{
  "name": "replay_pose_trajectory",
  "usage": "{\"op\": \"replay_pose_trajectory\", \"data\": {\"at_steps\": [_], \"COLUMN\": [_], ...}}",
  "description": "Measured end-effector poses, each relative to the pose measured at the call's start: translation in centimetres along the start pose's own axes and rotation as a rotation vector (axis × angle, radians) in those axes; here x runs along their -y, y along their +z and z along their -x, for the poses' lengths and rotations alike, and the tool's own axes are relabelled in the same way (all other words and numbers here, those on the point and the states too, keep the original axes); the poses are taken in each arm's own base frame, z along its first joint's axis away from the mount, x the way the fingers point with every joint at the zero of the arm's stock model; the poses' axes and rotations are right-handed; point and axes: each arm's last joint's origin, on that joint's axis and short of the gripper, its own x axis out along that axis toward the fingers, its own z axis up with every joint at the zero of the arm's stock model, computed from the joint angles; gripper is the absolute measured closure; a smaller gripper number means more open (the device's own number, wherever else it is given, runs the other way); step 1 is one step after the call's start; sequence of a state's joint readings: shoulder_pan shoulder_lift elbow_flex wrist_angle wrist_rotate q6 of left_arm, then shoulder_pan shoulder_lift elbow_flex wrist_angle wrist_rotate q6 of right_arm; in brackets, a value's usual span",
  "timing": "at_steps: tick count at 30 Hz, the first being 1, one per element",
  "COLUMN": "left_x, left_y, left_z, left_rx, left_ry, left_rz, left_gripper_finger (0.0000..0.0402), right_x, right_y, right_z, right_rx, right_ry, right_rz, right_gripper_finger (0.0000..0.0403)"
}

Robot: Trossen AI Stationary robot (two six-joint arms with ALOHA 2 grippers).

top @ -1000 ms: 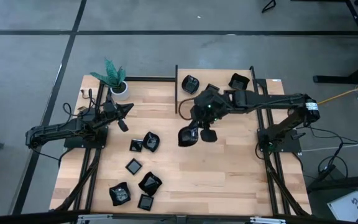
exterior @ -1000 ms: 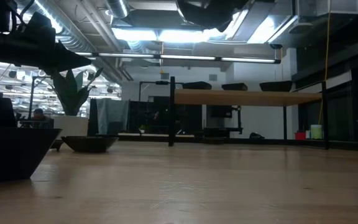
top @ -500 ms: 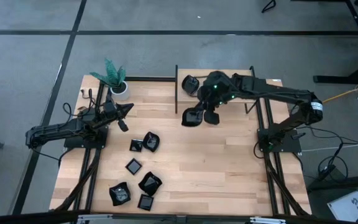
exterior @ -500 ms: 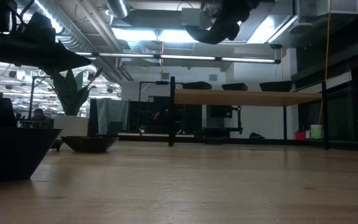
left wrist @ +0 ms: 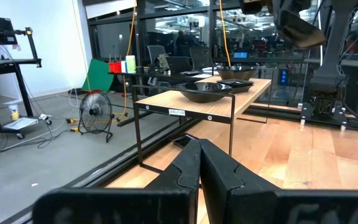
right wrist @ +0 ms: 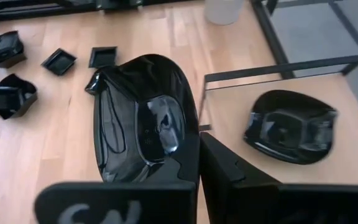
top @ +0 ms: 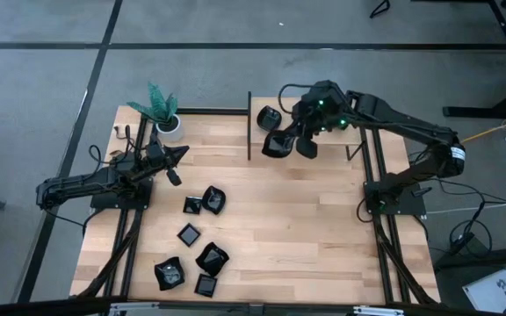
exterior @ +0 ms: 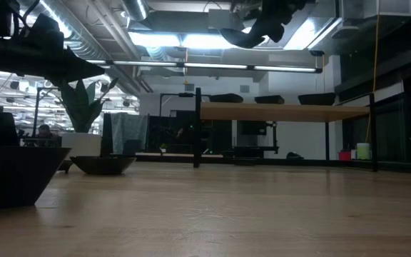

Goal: Pick & Place Mini shaped plates
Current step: Stack the black leaf-shaped plate on top of the black leaf-shaped plate on the shelf

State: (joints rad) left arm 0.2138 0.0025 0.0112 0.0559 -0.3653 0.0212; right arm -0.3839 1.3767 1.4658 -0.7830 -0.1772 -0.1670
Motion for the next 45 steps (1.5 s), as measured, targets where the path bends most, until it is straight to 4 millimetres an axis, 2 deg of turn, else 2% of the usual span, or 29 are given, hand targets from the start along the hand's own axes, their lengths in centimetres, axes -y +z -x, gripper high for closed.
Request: {"op": "replay_pose_trajectory", "data": {"at_steps": [6,14,17,23,28,34,40,45], "left_x": [0.0,0.0,0.0,0.0,0.0,0.0,0.0,0.0], "left_y": [0.0,0.0,0.0,0.0,0.0,0.0,0.0,0.0], "left_z": [0.0,0.0,0.0,0.0,0.0,0.0,0.0,0.0], "left_rx": [0.0,0.0,0.0,0.0,0.0,0.0,0.0,0.0], "left_ry": [0.0,0.0,0.0,0.0,0.0,0.0,0.0,0.0], "left_rz": [0.0,0.0,0.0,0.0,0.0,0.0,0.0,0.0], "left_gripper_finger": [0.0398,0.0398,0.0398,0.0398,0.0398,0.0398,0.0398,0.0398], "right_x": [1.8,3.9,4.3,4.8,5.1,3.6,1.9,1.1], "right_y": [0.1,1.2,0.9,0.2,-0.5,-1.0,-0.9,-2.1], "right_z": [-0.3,-3.0,-4.2,-5.6,-5.4,-5.6,-5.9,-7.0], "right_rx": [0.023,0.138,0.114,0.057,0.042,0.014,0.089,0.12], "right_ry": [-0.074,-0.298,-0.368,-0.477,-0.657,-0.763,-0.835,-0.86], "right_rz": [-0.004,-0.33,-0.411,-0.449,-0.575,-0.652,-0.755,-0.833], "right_gripper_finger": [0.0394,0.0394,0.0394,0.0394,0.0394,0.0394,0.0394,0.0399]}}
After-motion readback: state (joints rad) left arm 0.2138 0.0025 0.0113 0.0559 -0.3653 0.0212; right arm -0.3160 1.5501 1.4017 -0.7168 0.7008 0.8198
